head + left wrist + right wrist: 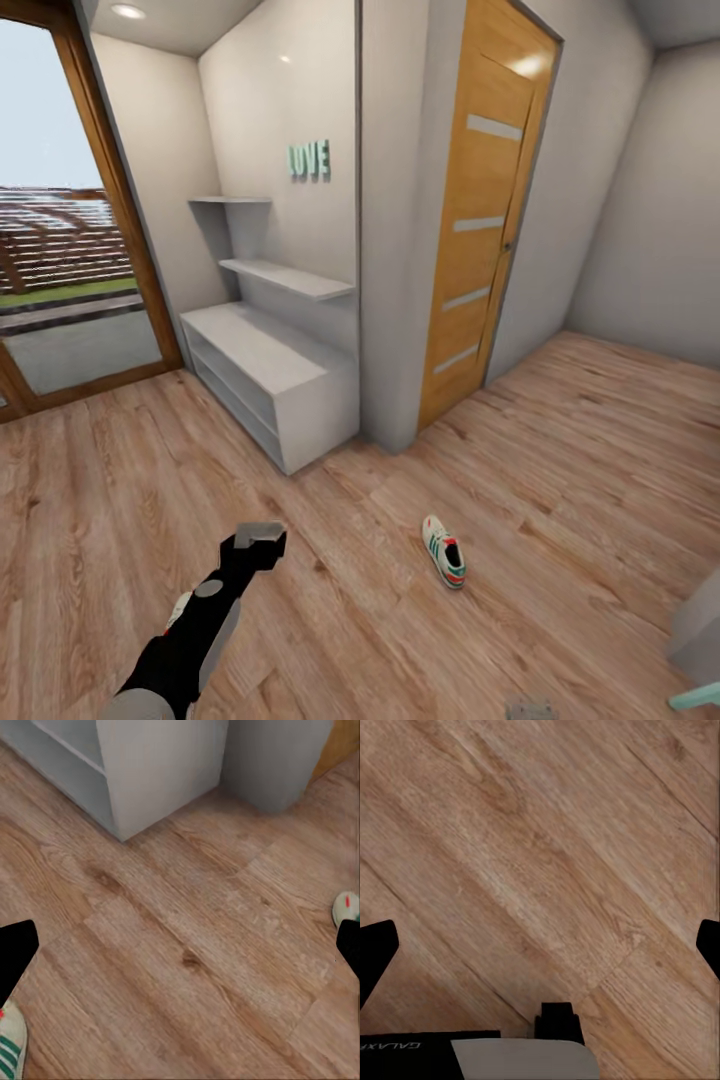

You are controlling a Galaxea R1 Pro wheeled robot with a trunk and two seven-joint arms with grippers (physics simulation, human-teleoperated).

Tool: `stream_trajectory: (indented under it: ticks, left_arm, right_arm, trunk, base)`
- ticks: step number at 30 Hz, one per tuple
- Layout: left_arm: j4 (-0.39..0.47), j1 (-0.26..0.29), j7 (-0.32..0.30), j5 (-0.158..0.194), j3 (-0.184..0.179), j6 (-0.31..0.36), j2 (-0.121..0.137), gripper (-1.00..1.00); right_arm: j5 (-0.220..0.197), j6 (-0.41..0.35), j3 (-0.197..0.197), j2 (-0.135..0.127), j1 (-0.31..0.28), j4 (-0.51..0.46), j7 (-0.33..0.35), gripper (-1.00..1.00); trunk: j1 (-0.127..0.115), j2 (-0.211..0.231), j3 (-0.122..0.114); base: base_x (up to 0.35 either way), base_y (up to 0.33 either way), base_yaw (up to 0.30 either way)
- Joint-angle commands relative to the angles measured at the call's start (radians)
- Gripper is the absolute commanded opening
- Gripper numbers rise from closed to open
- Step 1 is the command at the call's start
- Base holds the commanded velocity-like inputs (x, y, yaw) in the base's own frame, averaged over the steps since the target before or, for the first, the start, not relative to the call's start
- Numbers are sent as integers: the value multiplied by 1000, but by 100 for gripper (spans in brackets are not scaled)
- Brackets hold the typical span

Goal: Pick up the two gym shoes and the two sandals from the corridor floor and place them onto the hallstand (shoe rack) in the corridor, making sure they are on the rack and not on the floor. Arrange them so the two gym shoes are next to each other and the two sandals are next to each other.

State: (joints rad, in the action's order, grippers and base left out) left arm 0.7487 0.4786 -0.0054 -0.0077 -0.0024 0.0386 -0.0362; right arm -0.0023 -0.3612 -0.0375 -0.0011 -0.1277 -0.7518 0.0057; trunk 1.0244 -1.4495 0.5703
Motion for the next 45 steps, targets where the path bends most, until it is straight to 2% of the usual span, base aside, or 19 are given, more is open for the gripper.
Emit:
stream_trajectory:
  ticks: [1, 4, 5, 9, 10, 12, 16, 45]
  left_arm:
    - [14, 5, -1, -1, 0, 6, -2, 100]
    - [60, 16, 0, -2, -2, 11, -12, 100]
    - [97, 22, 1, -3, -10, 12, -25, 100]
    - [115, 25, 2, -4, -43, 13, -32, 100]
    - [117, 25, 2, -3, -76, 13, -34, 100]
    - [118, 25, 2, -2, -95, 13, -35, 100]
    - [118, 25, 2, 1, -113, 14, -36, 100]
    - [121, 25, 1, 8, -117, 16, -36, 100]
  right_arm:
    - [0, -32, -1, 0, -3, -23, 0, 100]
    - [0, -95, -1, 2, -21, -76, -2, 100]
    - [-2, -121, -1, 2, -47, -98, -3, 100]
    - [-4, -132, -1, 1, -61, -108, -1, 100]
    - [-1, -136, -1, 1, -64, -111, 2, 100]
    - [1, -137, 0, 1, -66, -112, 5, 100]
    - [0, -138, 1, 0, -67, -114, 9, 100]
    - [-5, -124, 1, -3, -67, -115, 11, 100]
  trunk:
    - [1, 0, 1]
    - [1, 0, 1]
    - [1, 0, 1]
    - [1, 0, 1]
    - [1, 0, 1]
    - [1, 0, 1]
    - [1, 0, 1]
    - [1, 0, 1]
  base:
    - [348, -87, 0]
    - [346, -94, 0]
    - [322, -143, 0]
    - [309, -159, 0]
    - [292, -175, 0]
    - [289, -178, 0]
    - [286, -181, 0]
    - [285, -183, 0]
